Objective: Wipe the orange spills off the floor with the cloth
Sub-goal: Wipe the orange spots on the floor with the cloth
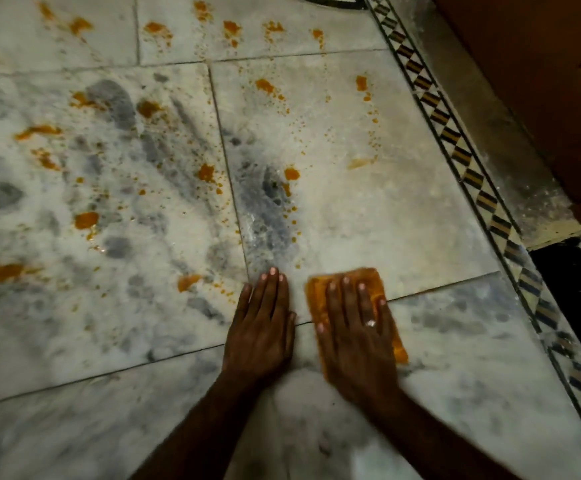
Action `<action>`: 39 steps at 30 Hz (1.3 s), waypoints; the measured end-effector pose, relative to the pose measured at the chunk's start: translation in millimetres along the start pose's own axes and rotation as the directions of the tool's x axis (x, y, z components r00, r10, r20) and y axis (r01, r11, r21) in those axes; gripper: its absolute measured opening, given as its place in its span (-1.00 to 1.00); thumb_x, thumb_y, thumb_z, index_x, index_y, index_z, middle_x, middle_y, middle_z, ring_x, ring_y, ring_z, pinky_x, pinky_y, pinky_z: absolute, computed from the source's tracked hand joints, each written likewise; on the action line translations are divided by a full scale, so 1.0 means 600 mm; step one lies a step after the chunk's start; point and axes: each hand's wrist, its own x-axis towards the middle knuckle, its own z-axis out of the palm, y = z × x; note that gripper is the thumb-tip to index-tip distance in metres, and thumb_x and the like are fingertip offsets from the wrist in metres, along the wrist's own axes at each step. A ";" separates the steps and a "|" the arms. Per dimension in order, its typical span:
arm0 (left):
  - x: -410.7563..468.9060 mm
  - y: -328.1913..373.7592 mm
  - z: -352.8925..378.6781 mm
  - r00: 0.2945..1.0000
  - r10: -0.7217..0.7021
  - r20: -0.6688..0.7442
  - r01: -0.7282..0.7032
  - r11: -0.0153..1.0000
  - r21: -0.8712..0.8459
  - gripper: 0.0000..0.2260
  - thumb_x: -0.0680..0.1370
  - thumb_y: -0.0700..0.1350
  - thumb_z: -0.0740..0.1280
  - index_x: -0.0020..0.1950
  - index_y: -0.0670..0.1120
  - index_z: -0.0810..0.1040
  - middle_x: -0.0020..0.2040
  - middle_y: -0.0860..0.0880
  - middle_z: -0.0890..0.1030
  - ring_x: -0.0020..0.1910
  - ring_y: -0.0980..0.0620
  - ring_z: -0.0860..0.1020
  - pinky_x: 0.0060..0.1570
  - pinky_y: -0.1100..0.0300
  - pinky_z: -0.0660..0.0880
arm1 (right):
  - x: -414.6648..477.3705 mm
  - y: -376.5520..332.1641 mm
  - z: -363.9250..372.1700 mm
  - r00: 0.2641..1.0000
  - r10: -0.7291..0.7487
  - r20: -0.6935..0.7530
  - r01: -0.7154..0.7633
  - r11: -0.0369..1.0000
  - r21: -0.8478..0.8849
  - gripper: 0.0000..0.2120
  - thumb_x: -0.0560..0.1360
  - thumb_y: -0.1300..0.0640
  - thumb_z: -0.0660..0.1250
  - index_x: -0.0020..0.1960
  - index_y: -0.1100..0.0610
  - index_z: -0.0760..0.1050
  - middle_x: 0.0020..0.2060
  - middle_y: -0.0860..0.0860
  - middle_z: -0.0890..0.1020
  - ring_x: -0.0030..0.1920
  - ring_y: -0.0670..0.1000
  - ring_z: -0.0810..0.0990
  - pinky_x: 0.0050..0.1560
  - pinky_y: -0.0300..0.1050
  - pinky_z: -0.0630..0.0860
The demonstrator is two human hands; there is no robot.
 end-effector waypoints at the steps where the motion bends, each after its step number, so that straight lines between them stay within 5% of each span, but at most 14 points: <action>1: -0.022 -0.017 -0.004 1.000 -0.018 -0.005 0.018 1.000 0.022 -0.50 0.66 -0.02 0.08 0.54 -0.26 0.31 0.56 -0.23 0.28 0.55 -0.18 0.27 0.56 -0.08 0.08 | -0.013 -0.033 0.001 0.999 -0.045 -0.005 0.045 0.999 0.013 -0.36 0.65 -0.09 0.10 0.66 0.10 0.08 0.63 0.14 0.18 0.62 0.22 0.16 0.52 0.35 0.19; 7: -0.065 -0.055 -0.017 0.993 -0.117 0.006 0.116 0.992 0.047 -0.47 0.66 0.01 0.05 0.56 -0.27 0.27 0.58 -0.23 0.25 0.58 -0.17 0.21 0.56 -0.13 0.06 | 0.111 -0.080 0.007 0.962 -0.274 0.014 0.273 0.961 0.053 -0.42 0.69 -0.14 0.03 0.66 0.03 0.12 0.64 0.08 0.18 0.63 0.15 0.14 0.58 0.28 0.10; 11: -0.070 -0.073 -0.025 0.983 -0.176 0.049 0.173 0.983 0.057 -0.43 0.65 0.05 0.04 0.57 -0.26 0.25 0.59 -0.23 0.23 0.58 -0.16 0.20 0.56 -0.10 0.03 | 0.200 -0.008 0.003 0.996 -0.080 0.046 0.079 0.997 0.019 -0.41 0.68 -0.13 -0.07 0.66 0.03 0.09 0.64 0.08 0.19 0.63 0.17 0.15 0.58 0.28 0.07; 16: -0.090 -0.108 -0.037 0.959 -0.282 0.031 0.279 0.958 0.062 -0.41 0.64 0.06 0.04 0.58 -0.27 0.21 0.60 -0.24 0.19 0.59 -0.16 0.18 0.56 -0.12 0.03 | 0.057 0.015 -0.004 0.989 0.145 0.025 -0.145 0.989 -0.003 -0.39 0.68 -0.10 -0.10 0.67 0.12 0.03 0.64 0.13 0.13 0.63 0.18 0.12 0.56 0.31 0.11; 20: -0.108 -0.121 -0.037 0.926 -0.378 0.010 0.377 0.924 0.059 -0.38 0.65 0.10 0.04 0.60 -0.26 0.15 0.62 -0.22 0.14 0.61 -0.14 0.11 0.57 -0.12 0.04 | -0.037 -0.093 -0.001 0.986 -0.161 0.053 0.160 0.987 0.019 -0.37 0.65 -0.09 0.05 0.66 0.14 0.10 0.63 0.16 0.16 0.62 0.24 0.14 0.54 0.37 0.15; 25: -0.115 -0.131 -0.034 0.929 -0.371 0.002 0.370 0.925 0.083 -0.41 0.67 0.08 0.04 0.59 -0.27 0.17 0.61 -0.24 0.15 0.61 -0.16 0.12 0.55 -0.16 0.11 | 0.098 -0.173 0.011 0.863 -0.504 0.017 0.501 0.860 0.097 -0.43 0.70 -0.13 -0.03 0.66 0.07 0.12 0.64 0.09 0.16 0.64 0.16 0.10 0.55 0.31 0.14; 30: -0.113 -0.131 -0.038 0.916 -0.399 0.036 0.397 0.916 0.054 -0.39 0.66 0.11 0.00 0.61 -0.24 0.13 0.63 -0.21 0.12 0.62 -0.12 0.08 0.58 -0.09 0.01 | 0.207 -0.094 0.009 0.967 -0.240 0.086 0.237 0.971 0.042 -0.40 0.69 -0.15 -0.15 0.68 0.05 0.03 0.65 0.08 0.12 0.65 0.17 0.08 0.59 0.28 0.03; 34: -0.112 -0.129 -0.040 0.909 -0.416 0.036 0.414 0.909 0.038 -0.39 0.67 0.11 -0.02 0.61 -0.24 0.11 0.63 -0.20 0.11 0.62 -0.12 0.07 0.59 -0.06 -0.05 | 0.092 -0.060 -0.003 0.996 0.004 0.086 -0.005 1.000 0.017 -0.39 0.69 -0.11 -0.14 0.68 0.11 -0.04 0.65 0.15 0.08 0.64 0.20 0.09 0.58 0.30 0.06; 36: -0.113 -0.131 -0.044 0.900 -0.436 0.025 0.435 0.900 0.031 -0.40 0.67 0.10 -0.01 0.61 -0.24 0.12 0.62 -0.21 0.12 0.62 -0.12 0.09 0.58 -0.06 -0.05 | 0.003 -0.097 -0.005 0.991 -0.072 0.109 0.073 0.997 -0.013 -0.38 0.69 -0.08 -0.10 0.67 0.16 -0.03 0.65 0.17 0.08 0.64 0.23 0.07 0.57 0.33 0.06; 39: -0.137 -0.151 -0.048 0.870 -0.493 0.003 0.493 0.869 0.048 -0.42 0.66 0.06 0.02 0.60 -0.26 0.16 0.61 -0.23 0.17 0.60 -0.15 0.14 0.58 -0.10 -0.01 | -0.044 -0.182 -0.003 0.920 -0.382 0.092 0.375 0.923 0.083 -0.40 0.69 -0.07 0.01 0.66 0.14 0.07 0.64 0.14 0.13 0.64 0.22 0.06 0.58 0.34 0.06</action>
